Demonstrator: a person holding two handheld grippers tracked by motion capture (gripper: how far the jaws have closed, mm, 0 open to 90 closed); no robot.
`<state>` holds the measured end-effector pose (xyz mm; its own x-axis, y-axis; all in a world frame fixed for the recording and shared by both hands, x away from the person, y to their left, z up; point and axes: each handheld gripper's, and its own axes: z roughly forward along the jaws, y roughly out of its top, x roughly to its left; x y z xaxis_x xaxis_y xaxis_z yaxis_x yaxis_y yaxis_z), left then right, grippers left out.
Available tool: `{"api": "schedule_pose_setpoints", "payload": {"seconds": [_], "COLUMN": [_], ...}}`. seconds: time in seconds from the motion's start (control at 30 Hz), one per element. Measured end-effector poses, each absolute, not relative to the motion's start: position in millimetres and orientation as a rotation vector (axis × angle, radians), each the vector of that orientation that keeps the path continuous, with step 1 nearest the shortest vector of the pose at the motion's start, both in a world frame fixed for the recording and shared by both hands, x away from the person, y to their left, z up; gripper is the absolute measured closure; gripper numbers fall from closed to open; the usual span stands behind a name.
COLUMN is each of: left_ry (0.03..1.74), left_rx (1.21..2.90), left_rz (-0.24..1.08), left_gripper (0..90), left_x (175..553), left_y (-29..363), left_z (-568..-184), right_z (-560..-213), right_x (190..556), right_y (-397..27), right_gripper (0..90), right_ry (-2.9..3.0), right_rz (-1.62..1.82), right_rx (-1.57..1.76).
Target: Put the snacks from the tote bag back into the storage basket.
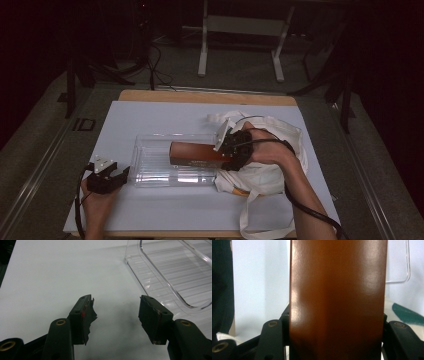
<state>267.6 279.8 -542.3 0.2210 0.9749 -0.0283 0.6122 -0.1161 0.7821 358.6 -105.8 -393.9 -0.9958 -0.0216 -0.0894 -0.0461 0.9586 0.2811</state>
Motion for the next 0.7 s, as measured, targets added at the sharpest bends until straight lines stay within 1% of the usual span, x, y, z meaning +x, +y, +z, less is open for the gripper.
{"api": "schedule_pose_setpoints", "payload": {"seconds": [0.7], "left_ry": [1.471], "left_rx": [1.817], "left_rz": [0.677], "left_gripper": [44.7], "left_x": [267.7], "left_y": [279.6], "left_z": [-542.3], "right_z": [-402.1], "right_x": [357.7], "right_y": [-79.8], "right_gripper": [43.0], "right_ry": [3.033], "right_rz": [0.428], "right_rx": [-0.098]}}
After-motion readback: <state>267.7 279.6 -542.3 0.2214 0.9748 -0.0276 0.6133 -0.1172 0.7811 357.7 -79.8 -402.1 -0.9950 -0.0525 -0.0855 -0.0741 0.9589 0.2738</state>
